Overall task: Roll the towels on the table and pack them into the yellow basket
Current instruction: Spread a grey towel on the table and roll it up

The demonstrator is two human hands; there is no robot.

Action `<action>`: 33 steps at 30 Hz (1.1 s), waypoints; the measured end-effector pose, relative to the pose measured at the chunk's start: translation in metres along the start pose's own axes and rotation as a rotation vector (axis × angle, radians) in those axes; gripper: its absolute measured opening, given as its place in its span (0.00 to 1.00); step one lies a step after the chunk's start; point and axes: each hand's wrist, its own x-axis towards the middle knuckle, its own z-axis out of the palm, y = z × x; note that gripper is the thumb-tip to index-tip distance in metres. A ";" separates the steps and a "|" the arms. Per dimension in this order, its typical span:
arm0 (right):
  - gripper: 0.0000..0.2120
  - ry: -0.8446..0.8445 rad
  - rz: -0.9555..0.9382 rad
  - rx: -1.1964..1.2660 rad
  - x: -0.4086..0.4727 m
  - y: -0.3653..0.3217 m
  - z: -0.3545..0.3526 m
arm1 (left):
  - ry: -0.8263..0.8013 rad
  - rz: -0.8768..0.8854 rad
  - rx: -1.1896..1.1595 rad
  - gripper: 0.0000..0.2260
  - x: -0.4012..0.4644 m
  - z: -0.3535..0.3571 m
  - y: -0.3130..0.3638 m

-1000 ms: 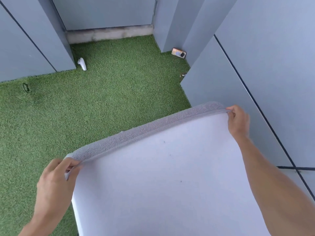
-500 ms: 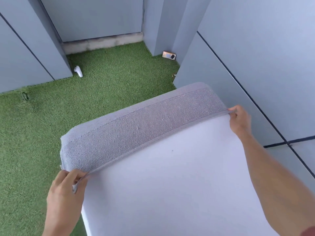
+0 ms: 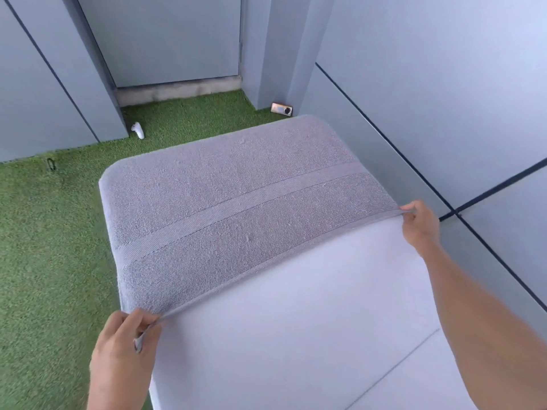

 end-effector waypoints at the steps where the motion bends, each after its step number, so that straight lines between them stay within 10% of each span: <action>1: 0.11 -0.005 0.009 0.008 -0.008 0.009 -0.006 | 0.006 0.001 -0.002 0.14 -0.012 0.001 -0.001; 33: 0.13 0.057 -0.059 0.177 -0.286 0.382 -0.212 | 0.119 -0.012 -0.007 0.09 -0.517 0.035 0.021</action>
